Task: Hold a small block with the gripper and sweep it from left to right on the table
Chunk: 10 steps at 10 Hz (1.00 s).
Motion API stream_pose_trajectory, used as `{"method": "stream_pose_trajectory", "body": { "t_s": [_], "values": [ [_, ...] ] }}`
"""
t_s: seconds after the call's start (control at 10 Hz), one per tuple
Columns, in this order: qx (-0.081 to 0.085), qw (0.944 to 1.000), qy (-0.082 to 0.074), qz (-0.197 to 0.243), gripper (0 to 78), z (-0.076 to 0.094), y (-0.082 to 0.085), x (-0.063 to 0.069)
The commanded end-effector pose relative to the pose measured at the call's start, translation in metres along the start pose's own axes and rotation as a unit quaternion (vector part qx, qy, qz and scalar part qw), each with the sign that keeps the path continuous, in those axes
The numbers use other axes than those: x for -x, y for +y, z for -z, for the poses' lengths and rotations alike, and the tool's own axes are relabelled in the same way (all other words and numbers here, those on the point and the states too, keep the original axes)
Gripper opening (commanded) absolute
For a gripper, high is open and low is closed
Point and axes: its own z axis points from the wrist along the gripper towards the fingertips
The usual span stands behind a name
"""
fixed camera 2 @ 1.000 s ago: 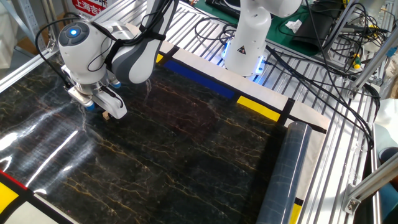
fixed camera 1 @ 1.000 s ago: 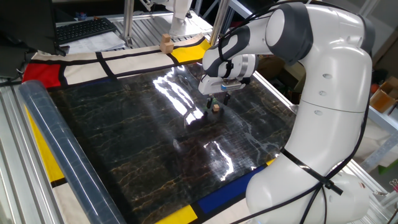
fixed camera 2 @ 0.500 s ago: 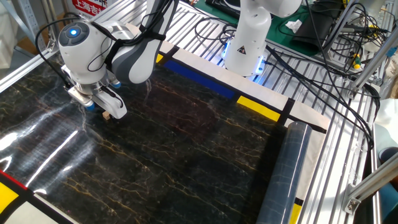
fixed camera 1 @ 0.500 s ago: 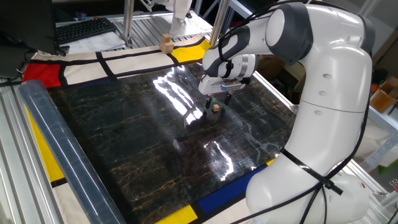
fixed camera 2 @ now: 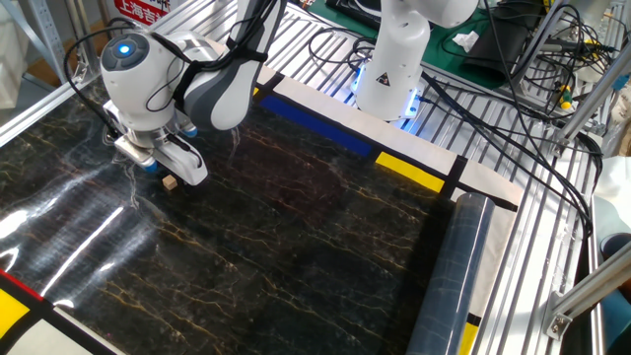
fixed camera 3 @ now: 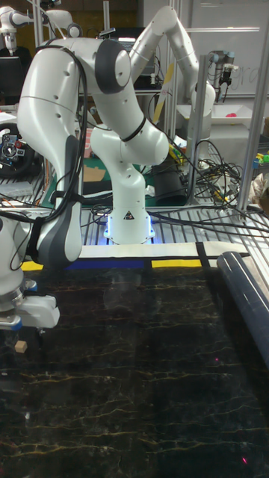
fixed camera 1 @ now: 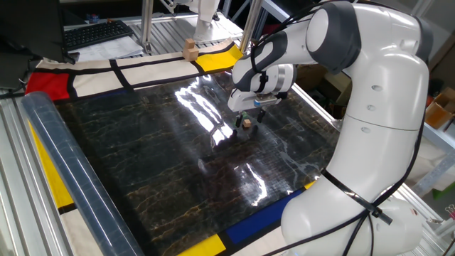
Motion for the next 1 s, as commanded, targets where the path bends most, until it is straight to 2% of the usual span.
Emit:
{"method": "stream_pose_trajectory", "body": {
  "t_s": [0.1,1.0],
  "values": [
    [-0.001,1.0000,-0.003,-0.001,77.4,0.0024,-0.0004,0.0029],
    [0.001,0.9999,-0.014,-0.006,77.4,-0.0008,0.0005,0.0053]
  ]
}}
